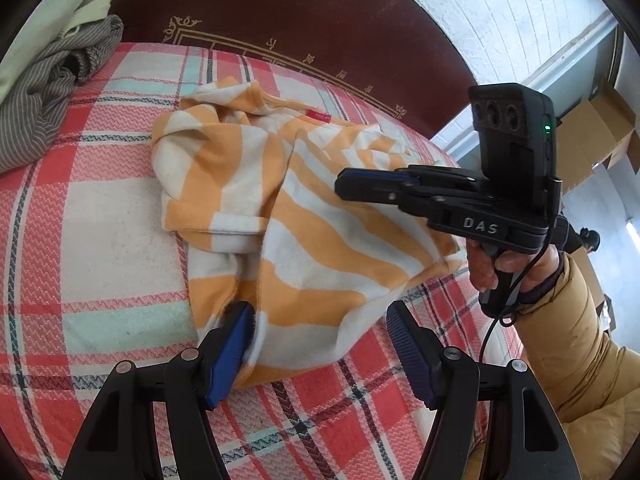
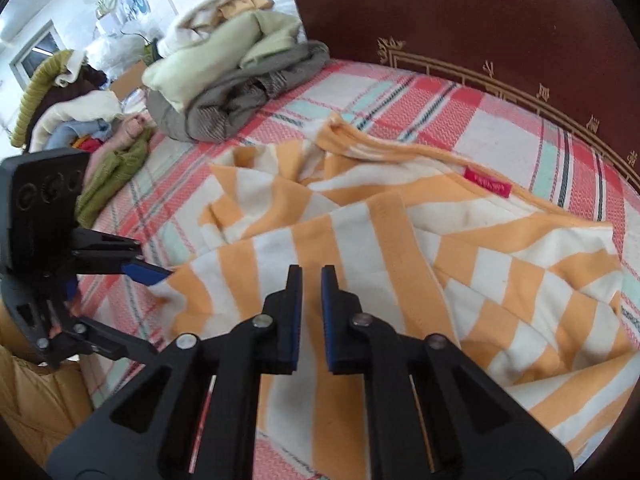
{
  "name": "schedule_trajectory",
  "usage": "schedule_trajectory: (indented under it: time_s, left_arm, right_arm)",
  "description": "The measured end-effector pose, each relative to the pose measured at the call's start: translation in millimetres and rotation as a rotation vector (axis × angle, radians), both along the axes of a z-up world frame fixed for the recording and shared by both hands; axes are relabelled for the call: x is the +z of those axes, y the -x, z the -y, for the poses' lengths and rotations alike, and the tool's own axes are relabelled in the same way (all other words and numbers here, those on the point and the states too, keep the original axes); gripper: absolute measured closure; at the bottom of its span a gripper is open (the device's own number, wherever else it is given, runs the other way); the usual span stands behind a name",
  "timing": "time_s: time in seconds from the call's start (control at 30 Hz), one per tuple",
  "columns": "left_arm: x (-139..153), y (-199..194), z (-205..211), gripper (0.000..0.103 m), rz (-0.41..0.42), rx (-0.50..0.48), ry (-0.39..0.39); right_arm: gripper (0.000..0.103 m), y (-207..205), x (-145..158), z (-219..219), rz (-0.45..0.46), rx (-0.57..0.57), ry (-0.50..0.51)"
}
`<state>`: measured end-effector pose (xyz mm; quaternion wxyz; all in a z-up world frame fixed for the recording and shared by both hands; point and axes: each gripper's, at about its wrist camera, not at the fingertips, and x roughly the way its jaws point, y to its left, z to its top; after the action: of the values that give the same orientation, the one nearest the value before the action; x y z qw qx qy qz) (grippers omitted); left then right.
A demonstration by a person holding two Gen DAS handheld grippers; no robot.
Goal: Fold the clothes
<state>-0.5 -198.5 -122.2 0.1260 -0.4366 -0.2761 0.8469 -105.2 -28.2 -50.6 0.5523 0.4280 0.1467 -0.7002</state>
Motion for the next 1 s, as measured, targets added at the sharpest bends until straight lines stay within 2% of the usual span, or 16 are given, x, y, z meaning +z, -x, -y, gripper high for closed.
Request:
schedule_trajectory:
  time_s: [0.1,0.2,0.3,0.33,0.37,0.43,0.53,0.6,0.67,0.77,0.9,1.0]
  left_arm:
    - [1,0,3,0.04,-0.013,0.0,-0.038]
    - [1,6,1,0.04,-0.003,-0.005,-0.019]
    - [0,15,1,0.04,0.016,-0.016,0.03]
    - [1,20,0,0.04,0.02,-0.022,0.045]
    - [2,25,-1,0.04,0.021,-0.034,0.061]
    - [5,34,-6,0.04,0.02,-0.079,0.077]
    - [8,50,-18,0.043,0.04,-0.162,0.087]
    - [9,61,-29,0.071,0.059,-0.219,0.109]
    - [8,70,-36,0.073,0.08,-0.259,0.149]
    - [4,86,-38,0.073,0.131,-0.253,0.211]
    - [6,93,-31,0.071,0.141,-0.224,0.222]
    - [7,90,-27,0.071,0.133,-0.218,0.206]
  right_arm:
    - [0.092,1,14,2,0.0,-0.001,0.049]
    - [0.091,4,21,5,-0.014,-0.02,0.057]
    - [0.087,14,12,1,0.025,-0.062,0.036]
    - [0.079,16,10,-3,0.032,-0.075,0.028]
    - [0.054,18,7,-8,0.046,-0.088,0.031]
    - [0.031,21,4,-25,0.079,-0.136,0.071]
    - [0.031,23,1,-49,0.111,-0.182,0.108]
    - [0.031,22,0,-64,0.13,-0.21,0.132]
    - [0.031,21,-1,-79,0.141,-0.235,0.15]
    - [0.031,17,-2,-102,0.151,-0.265,0.186]
    - [0.031,8,-1,-127,0.129,-0.286,0.204]
    - [0.031,7,-2,-126,0.09,-0.264,0.161]
